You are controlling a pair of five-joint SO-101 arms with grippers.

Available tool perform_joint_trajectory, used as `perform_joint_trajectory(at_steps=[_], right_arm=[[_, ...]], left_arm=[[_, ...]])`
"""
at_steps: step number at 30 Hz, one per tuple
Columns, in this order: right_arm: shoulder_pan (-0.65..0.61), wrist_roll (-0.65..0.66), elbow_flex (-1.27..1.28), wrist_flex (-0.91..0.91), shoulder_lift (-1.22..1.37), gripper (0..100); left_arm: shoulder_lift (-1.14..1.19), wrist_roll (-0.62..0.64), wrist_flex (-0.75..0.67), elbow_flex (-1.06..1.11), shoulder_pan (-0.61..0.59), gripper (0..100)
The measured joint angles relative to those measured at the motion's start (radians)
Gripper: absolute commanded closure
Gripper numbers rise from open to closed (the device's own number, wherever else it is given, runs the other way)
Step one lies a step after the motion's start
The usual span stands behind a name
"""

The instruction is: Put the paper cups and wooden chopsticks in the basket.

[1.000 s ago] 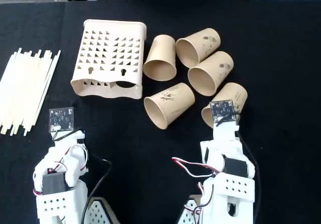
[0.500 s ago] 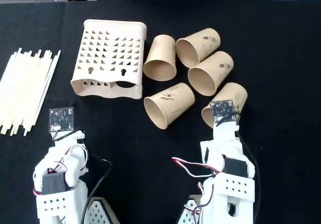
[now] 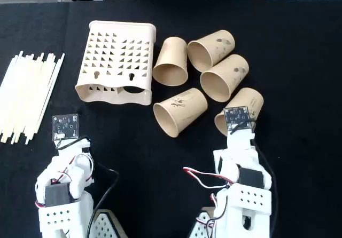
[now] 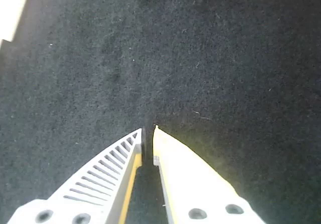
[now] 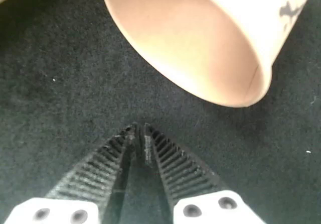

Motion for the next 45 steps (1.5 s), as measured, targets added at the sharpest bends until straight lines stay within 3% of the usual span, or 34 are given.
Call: perform_joint_trajectory(at_steps=[34, 41, 45], right_arm=[[0.0, 0.0, 0.0, -0.008, 0.0, 98.6], [-0.123, 0.017, 0.008, -0.055, -0.002, 97.4], [-0.235, 0.175, -0.086, -0.06, -0.04, 94.6]], left_arm=[[0.0, 0.0, 0.0, 0.0, 0.0, 95], [0.0, 0.0, 0.0, 0.0, 0.0, 95], [0.0, 0.0, 0.0, 0.0, 0.0, 95]])
